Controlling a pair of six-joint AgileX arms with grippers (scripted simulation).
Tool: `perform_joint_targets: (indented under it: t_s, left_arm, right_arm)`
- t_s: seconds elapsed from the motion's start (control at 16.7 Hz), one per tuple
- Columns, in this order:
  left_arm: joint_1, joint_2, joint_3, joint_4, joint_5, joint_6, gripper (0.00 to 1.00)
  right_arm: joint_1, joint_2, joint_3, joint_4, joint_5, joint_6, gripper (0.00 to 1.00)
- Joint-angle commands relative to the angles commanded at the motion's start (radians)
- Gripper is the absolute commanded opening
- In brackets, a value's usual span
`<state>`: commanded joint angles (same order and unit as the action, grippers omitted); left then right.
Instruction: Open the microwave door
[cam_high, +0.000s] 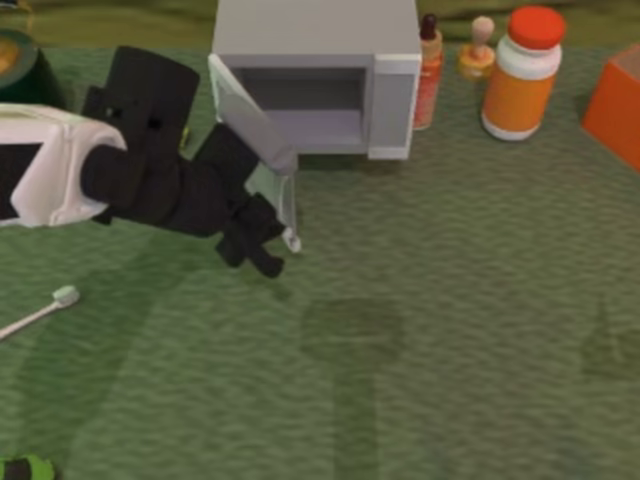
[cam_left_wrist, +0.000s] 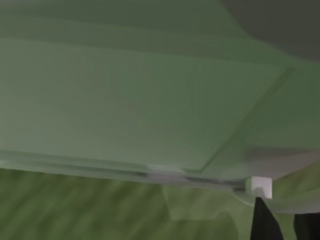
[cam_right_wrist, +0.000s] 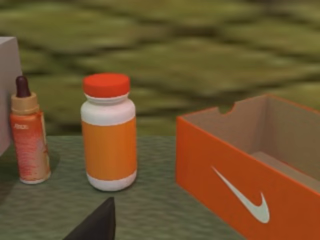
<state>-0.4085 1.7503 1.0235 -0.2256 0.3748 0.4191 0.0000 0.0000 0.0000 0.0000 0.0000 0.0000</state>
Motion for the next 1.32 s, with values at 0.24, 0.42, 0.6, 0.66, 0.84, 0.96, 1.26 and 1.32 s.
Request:
perform_joint_targets:
  t_s: [0.24, 0.42, 0.6, 0.66, 0.84, 0.96, 1.26, 1.32]
  left_arm:
    - [0.019, -0.002, 0.004, -0.016, 0.021, 0.040, 0.00]
    - [0.035, -0.004, 0.006, -0.029, 0.040, 0.074, 0.00]
    - [0.039, -0.004, 0.006, -0.033, 0.044, 0.081, 0.00]
    - [0.039, -0.004, 0.006, -0.033, 0.044, 0.081, 0.00]
    - [0.039, -0.004, 0.006, -0.033, 0.044, 0.081, 0.00]
    - [0.039, -0.004, 0.006, -0.033, 0.044, 0.081, 0.00]
    - [0.039, -0.004, 0.006, -0.033, 0.044, 0.081, 0.00]
    - [0.039, -0.004, 0.006, -0.033, 0.044, 0.081, 0.00]
  right_arm:
    - [0.000, 0.000, 0.000, 0.000, 0.000, 0.000, 1.00]
    - [0.000, 0.000, 0.000, 0.000, 0.000, 0.000, 1.00]
    - [0.000, 0.000, 0.000, 0.000, 0.000, 0.000, 1.00]
    - [0.000, 0.000, 0.000, 0.000, 0.000, 0.000, 1.00]
    - [0.000, 0.000, 0.000, 0.000, 0.000, 0.000, 1.00]
    - [0.000, 0.000, 0.000, 0.000, 0.000, 0.000, 1.00]
    - [0.000, 0.000, 0.000, 0.000, 0.000, 0.000, 1.00]
    - [0.000, 0.000, 0.000, 0.000, 0.000, 0.000, 1.00]
